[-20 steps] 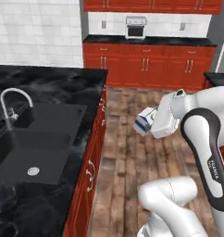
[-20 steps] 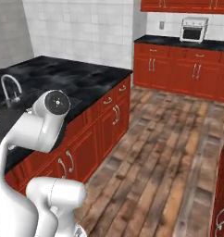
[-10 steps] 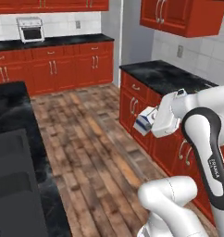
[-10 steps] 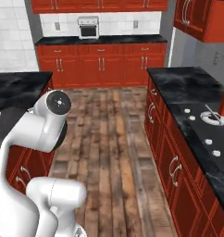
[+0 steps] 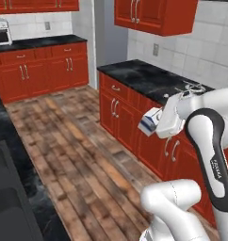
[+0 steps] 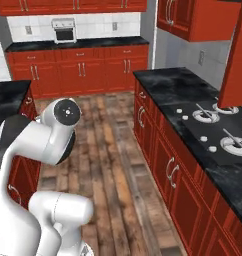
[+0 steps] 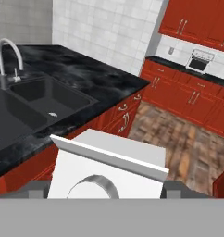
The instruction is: Pick the milk, boxed drink from the counter and place them in the open cabinet.
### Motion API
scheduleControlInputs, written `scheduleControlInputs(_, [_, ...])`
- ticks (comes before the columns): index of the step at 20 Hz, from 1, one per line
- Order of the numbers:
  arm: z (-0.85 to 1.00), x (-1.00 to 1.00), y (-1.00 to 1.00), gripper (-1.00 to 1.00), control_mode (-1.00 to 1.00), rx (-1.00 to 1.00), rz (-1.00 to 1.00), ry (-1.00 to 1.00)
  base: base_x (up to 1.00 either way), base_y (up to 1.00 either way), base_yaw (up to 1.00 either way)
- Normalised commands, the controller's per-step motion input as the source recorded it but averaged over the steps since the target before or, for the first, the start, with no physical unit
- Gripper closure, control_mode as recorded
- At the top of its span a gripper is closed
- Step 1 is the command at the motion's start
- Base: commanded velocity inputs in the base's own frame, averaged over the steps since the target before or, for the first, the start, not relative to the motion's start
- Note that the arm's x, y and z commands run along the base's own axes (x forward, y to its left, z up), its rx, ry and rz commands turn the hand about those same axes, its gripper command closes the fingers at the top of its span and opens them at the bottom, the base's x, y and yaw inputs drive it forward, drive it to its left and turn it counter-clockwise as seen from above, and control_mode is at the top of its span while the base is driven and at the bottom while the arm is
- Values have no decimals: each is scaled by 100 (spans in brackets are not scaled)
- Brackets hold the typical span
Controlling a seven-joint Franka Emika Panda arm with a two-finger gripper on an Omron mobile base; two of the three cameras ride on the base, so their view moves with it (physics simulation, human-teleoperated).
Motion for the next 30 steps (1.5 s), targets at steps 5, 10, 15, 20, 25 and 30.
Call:
scheduleControlInputs(5, [0,0,0,100,100,0,0,0,0,36,-78])
scheduleControlInputs(10, [0,0,0,100,100,0,0,0,0,34,-84])
scheduleControlInputs(15, [0,0,0,100,100,0,0,0,1,22,-88])
scheduleControlInputs(20, [0,0,0,100,100,0,0,0,9,29,-86])
scheduleControlInputs(25, [0,0,0,100,100,0,0,0,10,26,-84])
scheduleControlInputs(30, [0,0,0,100,100,0,0,0,1,16,-81])
